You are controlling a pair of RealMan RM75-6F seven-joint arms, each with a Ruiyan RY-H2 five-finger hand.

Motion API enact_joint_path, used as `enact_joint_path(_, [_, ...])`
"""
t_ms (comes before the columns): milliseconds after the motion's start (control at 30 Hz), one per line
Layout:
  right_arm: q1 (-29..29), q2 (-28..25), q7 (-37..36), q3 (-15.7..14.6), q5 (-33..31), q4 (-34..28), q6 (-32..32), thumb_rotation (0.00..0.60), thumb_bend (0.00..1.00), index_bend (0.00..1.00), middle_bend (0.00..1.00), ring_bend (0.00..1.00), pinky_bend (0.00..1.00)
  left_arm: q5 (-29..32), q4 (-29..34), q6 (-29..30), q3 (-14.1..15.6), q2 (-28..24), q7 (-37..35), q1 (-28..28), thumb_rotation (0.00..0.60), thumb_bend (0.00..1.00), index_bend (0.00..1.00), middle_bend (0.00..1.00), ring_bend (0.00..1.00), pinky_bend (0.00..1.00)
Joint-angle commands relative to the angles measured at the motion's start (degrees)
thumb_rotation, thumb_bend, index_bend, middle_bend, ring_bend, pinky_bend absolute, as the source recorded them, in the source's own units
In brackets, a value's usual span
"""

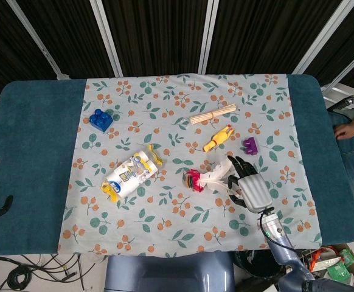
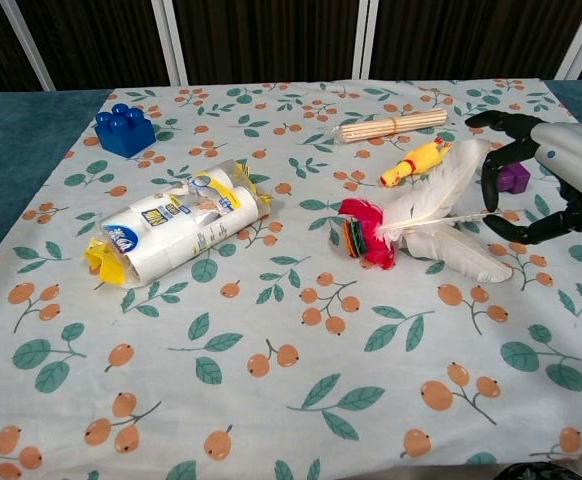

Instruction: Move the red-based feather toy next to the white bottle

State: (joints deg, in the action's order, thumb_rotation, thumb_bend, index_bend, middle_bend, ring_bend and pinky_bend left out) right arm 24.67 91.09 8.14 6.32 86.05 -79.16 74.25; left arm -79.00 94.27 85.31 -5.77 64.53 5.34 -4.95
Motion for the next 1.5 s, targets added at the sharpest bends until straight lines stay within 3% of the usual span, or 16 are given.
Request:
enact_joint_path(33, [0.0, 0.0, 0.0, 0.0, 0.0, 0.0, 0.0, 0.600, 0.35, 0.64, 0.04, 0.06, 0.15, 0.0, 0.0, 0.0, 0.0, 0.0, 0.0, 0.0, 0.600, 0.32, 0.04, 0.06, 0.01, 0.05])
enact_joint_path(1100, [0.3, -0.1, 0.7, 0.0, -0.5, 0.1, -0.8, 0.600, 0.35, 0.64, 0.04, 0.06, 0.15, 0.1, 0.0, 0.0, 0.0, 0.0, 0.0, 0.0, 0.600, 0.32, 0.04, 0.06, 0.01, 0.05])
enact_joint_path(1500, [2.3, -1.3, 3.2, 1.6, -0.6, -1.9, -2.3, 0.600, 0.35, 0.65, 0.04, 0.06, 0.15, 0.0, 0.1, 0.0, 0.0, 0.0, -0.1, 0.0, 0.600, 0.32, 0.04, 0.06, 0.01, 0.05])
